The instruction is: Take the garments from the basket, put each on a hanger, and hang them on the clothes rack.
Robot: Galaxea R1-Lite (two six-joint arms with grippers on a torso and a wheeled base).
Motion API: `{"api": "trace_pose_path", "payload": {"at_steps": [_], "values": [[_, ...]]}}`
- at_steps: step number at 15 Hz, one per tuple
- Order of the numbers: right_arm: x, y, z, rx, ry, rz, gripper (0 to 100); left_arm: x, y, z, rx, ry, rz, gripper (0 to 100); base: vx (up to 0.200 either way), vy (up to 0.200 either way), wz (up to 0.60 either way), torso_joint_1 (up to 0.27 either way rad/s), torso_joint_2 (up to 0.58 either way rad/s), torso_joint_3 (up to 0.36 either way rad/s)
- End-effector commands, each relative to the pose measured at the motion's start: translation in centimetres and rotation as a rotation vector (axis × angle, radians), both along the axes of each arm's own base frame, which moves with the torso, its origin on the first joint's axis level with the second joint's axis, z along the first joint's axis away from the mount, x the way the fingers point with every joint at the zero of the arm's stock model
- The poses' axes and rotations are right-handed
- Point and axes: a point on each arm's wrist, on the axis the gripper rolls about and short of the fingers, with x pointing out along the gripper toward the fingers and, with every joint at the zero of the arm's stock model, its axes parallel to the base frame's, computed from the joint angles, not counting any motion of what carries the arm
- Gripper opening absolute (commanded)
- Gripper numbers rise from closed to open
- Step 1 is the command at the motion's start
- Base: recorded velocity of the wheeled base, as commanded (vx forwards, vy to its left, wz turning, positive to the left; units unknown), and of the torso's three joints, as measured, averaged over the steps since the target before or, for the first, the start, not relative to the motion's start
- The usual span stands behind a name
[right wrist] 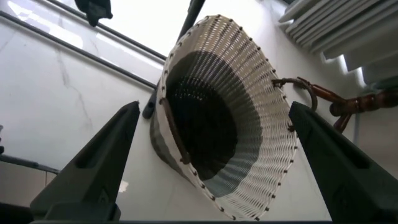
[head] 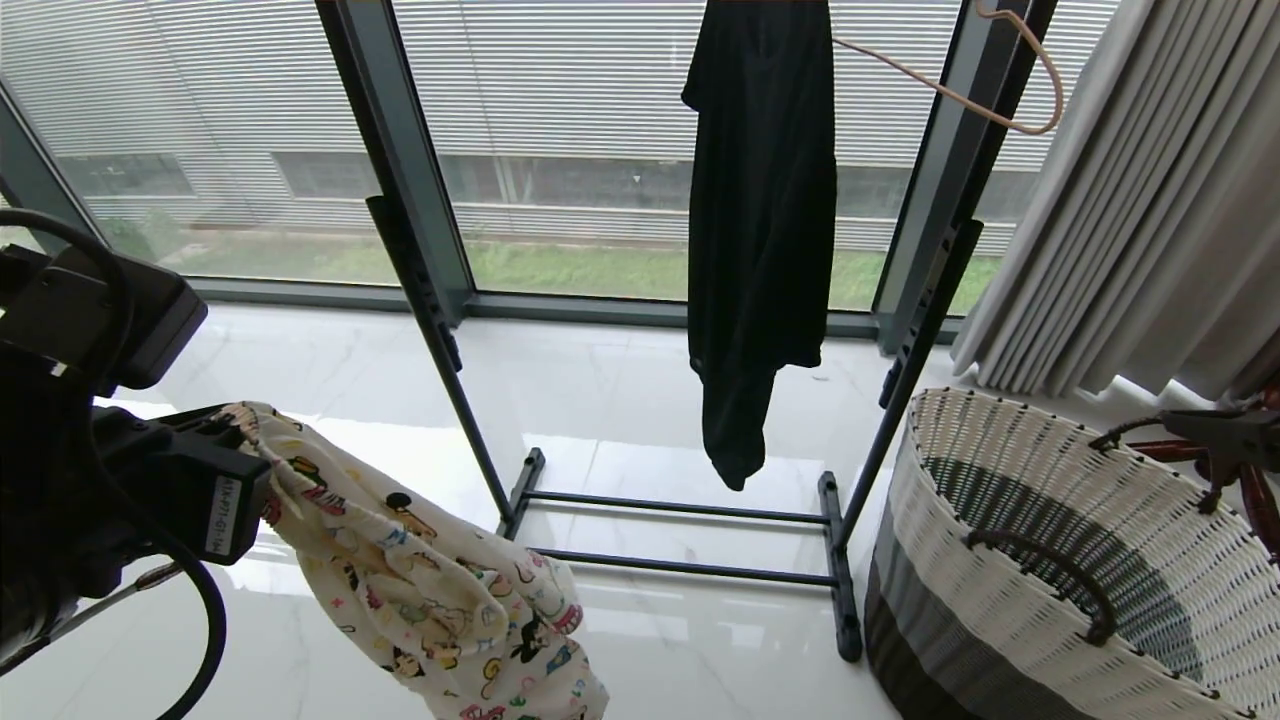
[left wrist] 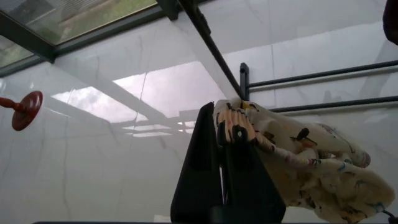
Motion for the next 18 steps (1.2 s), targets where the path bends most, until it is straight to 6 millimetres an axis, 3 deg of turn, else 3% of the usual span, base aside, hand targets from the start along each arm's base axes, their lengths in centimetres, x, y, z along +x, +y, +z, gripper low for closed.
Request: {"api": "trace_pose_path", "payload": {"at_steps": [1,3,10,18], "values": [[-0.03,-0.02,0.04,-0.002,-0.007,-0.006,100,-0.07,0.24,0.12,-0.006,-0.007,0.012,0,0.000,0.200,0.00,-0.002,0.01,0.002],[0.06,-0.02,0.11,-0.004,-0.017,-0.018,100,-0.10,0.28,0.10,-0.009,-0.007,0.011,0,0.000,0.200,0.00,0.002,0.00,0.002],[0.23,0.02,0.38,0.007,-0.045,-0.020,100,-0.20,0.33,0.12,-0.005,-0.009,0.010,0,0.000,0.000,0.00,0.035,-0.13,-0.130],[0.49,0.08,0.70,0.015,-0.078,-0.020,100,-0.86,0.73,-0.19,-0.007,-0.011,0.010,0,0.000,0.000,0.00,0.167,-0.49,-0.293]]}}
